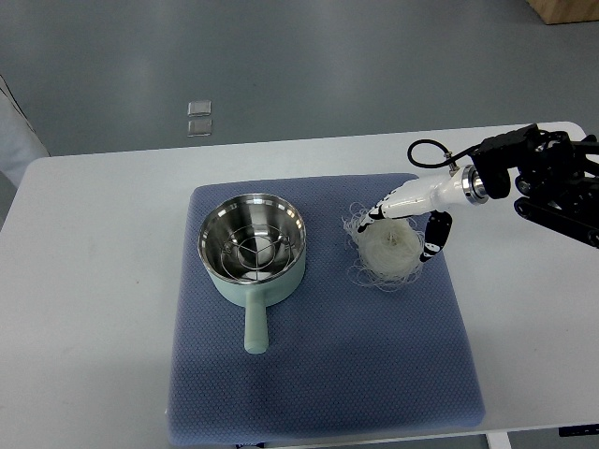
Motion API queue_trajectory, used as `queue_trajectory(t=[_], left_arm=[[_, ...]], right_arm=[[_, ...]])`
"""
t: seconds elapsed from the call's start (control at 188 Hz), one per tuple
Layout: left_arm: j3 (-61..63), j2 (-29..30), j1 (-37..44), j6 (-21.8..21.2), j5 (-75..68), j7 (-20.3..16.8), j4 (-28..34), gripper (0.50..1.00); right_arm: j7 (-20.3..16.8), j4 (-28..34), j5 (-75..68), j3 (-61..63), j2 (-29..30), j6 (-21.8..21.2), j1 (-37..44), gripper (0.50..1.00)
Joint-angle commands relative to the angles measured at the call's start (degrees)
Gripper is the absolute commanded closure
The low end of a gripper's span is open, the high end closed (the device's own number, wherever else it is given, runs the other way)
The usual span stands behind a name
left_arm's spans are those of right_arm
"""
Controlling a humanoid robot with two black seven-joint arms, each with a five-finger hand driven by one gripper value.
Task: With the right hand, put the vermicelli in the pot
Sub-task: 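Lower the right hand and close its fingers around the vermicelli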
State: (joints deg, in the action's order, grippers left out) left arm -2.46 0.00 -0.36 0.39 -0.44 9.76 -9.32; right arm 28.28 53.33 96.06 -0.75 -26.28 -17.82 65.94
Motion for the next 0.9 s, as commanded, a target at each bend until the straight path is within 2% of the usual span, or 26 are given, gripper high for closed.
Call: queue_trajectory(t=[0.0, 0.314, 0.495, 0.606, 0.718, 0.803, 0.84, 0.894], left_arm=[[0.0, 0.0, 0.0, 0.0, 0.0, 0.0, 0.0, 0.5], [0.0, 0.0, 0.0, 0.0, 0.0, 0.0, 0.0, 0.5], [0.0, 0.0, 0.0, 0.0, 0.0, 0.0, 0.0, 0.5], [0.0, 0.0, 0.0, 0.0, 0.0, 0.0, 0.0, 0.5], [0.0, 0.0, 0.0, 0.0, 0.0, 0.0, 0.0, 0.5], [0.0, 0.0, 0.0, 0.0, 0.0, 0.0, 0.0, 0.5], [0.0, 0.0, 0.0, 0.0, 0.0, 0.0, 0.0, 0.5], [0.0, 0.0, 0.0, 0.0, 0.0, 0.0, 0.0, 0.5]], right_arm=[[0.1, 0.0, -0.1, 0.1, 0.4, 0.1, -0.1, 0.585], [0.0, -0.2, -0.2, 0.3, 1.2, 0.6, -0.8, 0.599], [-0.1, -1.2, -0.3, 0.6, 1.1, 1.1, -1.2, 0.699], [-0.1, -1.2, -0.4, 0.8, 1.1, 1.1, -1.2, 0.711], [0.0, -1.2, -0.5, 0.8, 1.2, 1.0, -1.1, 0.795], [0.0, -1.2, -0.6, 0.8, 1.2, 1.1, -1.1, 0.816], [0.0, -1.2, -0.6, 0.8, 1.2, 1.0, -1.1, 0.848], [0.0, -1.2, -0.7, 0.8, 1.2, 1.0, -1.0, 0.865]])
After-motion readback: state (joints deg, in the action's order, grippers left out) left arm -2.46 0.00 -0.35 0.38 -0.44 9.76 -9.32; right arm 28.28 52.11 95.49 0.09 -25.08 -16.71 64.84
